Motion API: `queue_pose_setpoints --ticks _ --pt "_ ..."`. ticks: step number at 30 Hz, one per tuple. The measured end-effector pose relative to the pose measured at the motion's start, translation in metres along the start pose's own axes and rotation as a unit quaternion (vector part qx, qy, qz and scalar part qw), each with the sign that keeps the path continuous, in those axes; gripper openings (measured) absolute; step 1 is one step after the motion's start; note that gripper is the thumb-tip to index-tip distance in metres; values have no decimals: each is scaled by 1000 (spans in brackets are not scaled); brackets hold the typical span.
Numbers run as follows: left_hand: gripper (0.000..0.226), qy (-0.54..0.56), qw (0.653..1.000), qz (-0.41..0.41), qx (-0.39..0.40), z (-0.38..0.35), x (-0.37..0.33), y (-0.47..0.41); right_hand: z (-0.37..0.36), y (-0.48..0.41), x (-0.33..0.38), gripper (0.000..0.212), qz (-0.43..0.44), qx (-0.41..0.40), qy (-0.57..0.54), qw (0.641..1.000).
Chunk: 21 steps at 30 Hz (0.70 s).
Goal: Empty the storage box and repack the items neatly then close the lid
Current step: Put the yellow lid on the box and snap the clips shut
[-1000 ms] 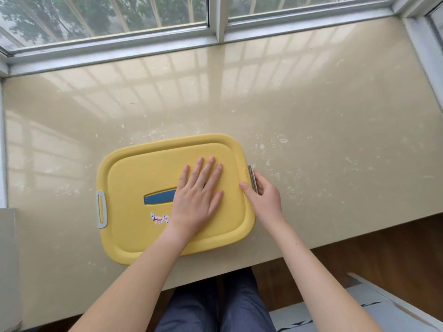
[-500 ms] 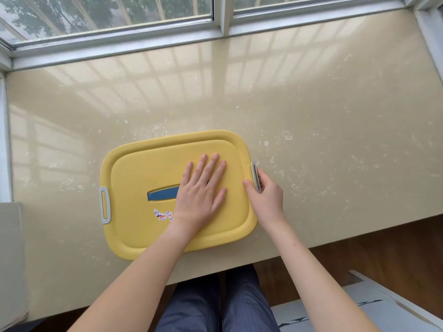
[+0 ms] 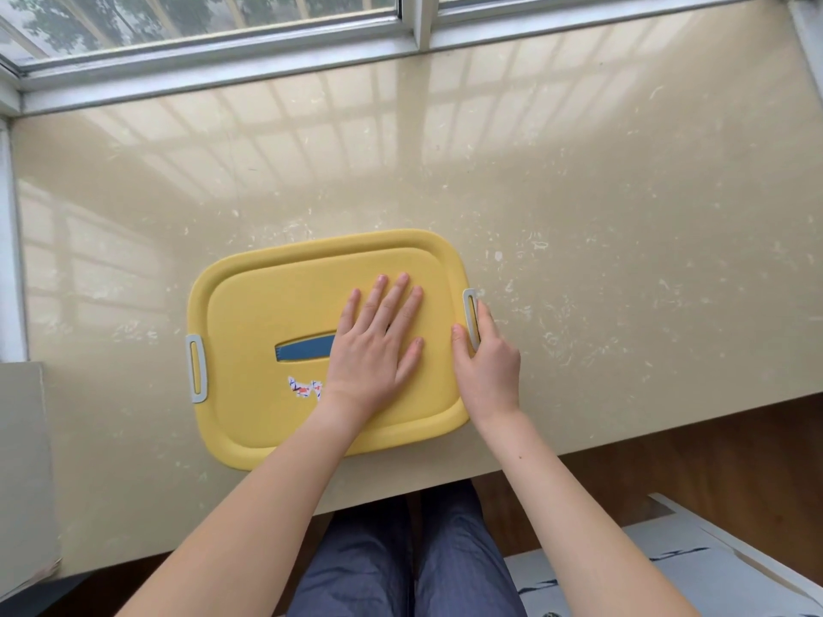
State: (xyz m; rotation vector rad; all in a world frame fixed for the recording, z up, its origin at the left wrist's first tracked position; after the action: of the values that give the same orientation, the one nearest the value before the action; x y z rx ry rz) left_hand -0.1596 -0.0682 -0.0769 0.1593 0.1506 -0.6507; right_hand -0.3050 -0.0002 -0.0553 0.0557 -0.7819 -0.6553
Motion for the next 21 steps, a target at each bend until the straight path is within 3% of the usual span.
queue_pose_setpoints --ticks 9,17,21 --pt "62 10 1000 0 -3 0 0 0 -5 5 2 60 27 15 14 999" --pt "61 98 993 6 71 25 9 0 15 -2 6 89 6 142 -41 989" --pt "58 181 974 135 -14 56 52 35 17 -8 13 82 -10 175 -22 984"
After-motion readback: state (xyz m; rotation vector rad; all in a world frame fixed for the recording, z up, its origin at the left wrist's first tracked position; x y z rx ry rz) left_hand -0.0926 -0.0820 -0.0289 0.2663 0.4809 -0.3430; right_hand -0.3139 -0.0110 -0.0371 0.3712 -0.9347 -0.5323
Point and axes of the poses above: each hand's wrist, its own y-axis away from the middle knuckle, its own z-axis out of the back of the hand, x = y × z, the point moved 3 cm from there along -y, towards the middle knuckle, and after that the axes turned 2 degrees about z, right-handed, at the moved point
